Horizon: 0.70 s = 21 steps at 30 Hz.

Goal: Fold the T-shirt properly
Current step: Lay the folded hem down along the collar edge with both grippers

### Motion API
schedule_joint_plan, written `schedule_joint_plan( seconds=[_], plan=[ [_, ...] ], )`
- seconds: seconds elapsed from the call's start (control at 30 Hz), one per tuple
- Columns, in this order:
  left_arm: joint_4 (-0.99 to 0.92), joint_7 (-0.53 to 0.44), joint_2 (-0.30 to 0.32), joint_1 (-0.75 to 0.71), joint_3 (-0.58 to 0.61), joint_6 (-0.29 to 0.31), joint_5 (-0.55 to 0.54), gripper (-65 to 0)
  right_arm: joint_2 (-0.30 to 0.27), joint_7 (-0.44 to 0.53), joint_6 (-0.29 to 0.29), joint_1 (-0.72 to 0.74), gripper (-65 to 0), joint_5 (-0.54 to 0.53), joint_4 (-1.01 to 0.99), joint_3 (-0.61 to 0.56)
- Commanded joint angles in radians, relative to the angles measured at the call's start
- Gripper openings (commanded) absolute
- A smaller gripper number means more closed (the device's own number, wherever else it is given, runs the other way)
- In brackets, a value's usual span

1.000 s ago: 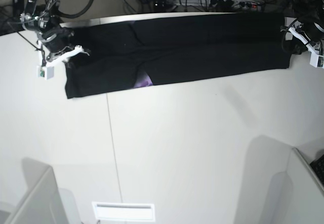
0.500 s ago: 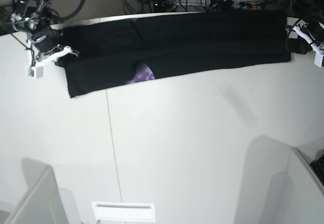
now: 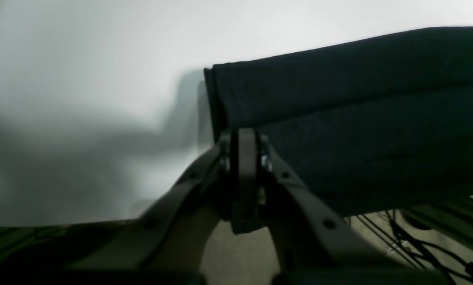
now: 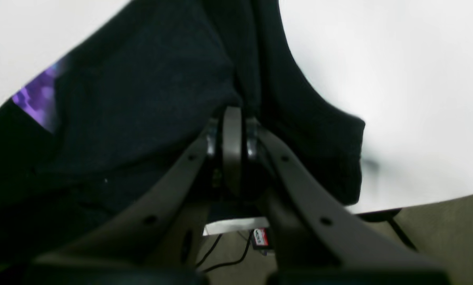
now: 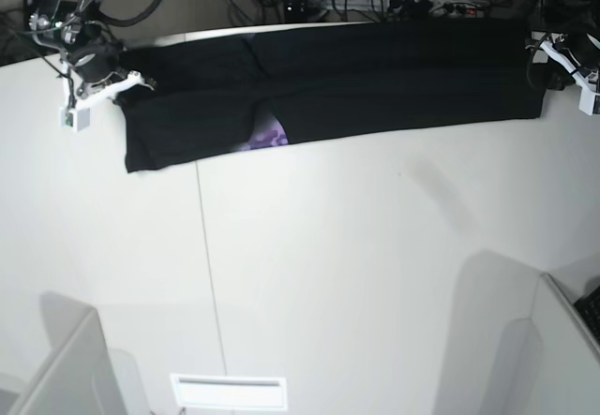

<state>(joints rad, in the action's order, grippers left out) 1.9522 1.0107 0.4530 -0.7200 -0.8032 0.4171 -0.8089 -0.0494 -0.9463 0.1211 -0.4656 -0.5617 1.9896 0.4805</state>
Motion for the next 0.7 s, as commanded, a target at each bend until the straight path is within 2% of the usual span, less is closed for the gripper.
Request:
schedule_joint_plan(
  seconds=[0.0, 0.2, 0.43, 0.57, 0.6, 0.67],
  plan=[
    [0.011, -0.011, 0.017, -0.008, -0.011, -0.004, 0.001, -65.0, -0.010, 0.016, 0.001, -0.009, -65.0, -0.008, 0.015, 0.004],
    [0.009, -0.011, 0.016, -0.028, -0.009, -0.004, 0.003, -65.0, -0.010, 0.016, 0.001, -0.017, -65.0, -0.007, 0.014, 0.004],
    [0.009, -0.011, -0.006, -0.022, 0.043, -0.004, 0.119, -65.0, -0.010, 0.016, 0.001, -0.017, -65.0, -0.007, 0.014, 0.011],
    [0.009, -0.013, -0.007, -0.022, 0.051, -0.004, 0.128, -65.0, -0.010, 0.016, 0.001, -0.017, -40.1, -0.007, 0.014, 0.013],
    [0.009, -0.013, -0.007, -0.022, 0.051, -0.004, 0.128, -65.0, -0.010, 0.016, 0.001, -0.017, -35.9, -0.007, 0.014, 0.013],
    [0.009, -0.013, -0.007, -0.022, 0.051, -0.004, 0.128, -65.0, -0.010, 0.019, 0.001, -0.017, -34.2, -0.007, 0.014, 0.013]
  ],
)
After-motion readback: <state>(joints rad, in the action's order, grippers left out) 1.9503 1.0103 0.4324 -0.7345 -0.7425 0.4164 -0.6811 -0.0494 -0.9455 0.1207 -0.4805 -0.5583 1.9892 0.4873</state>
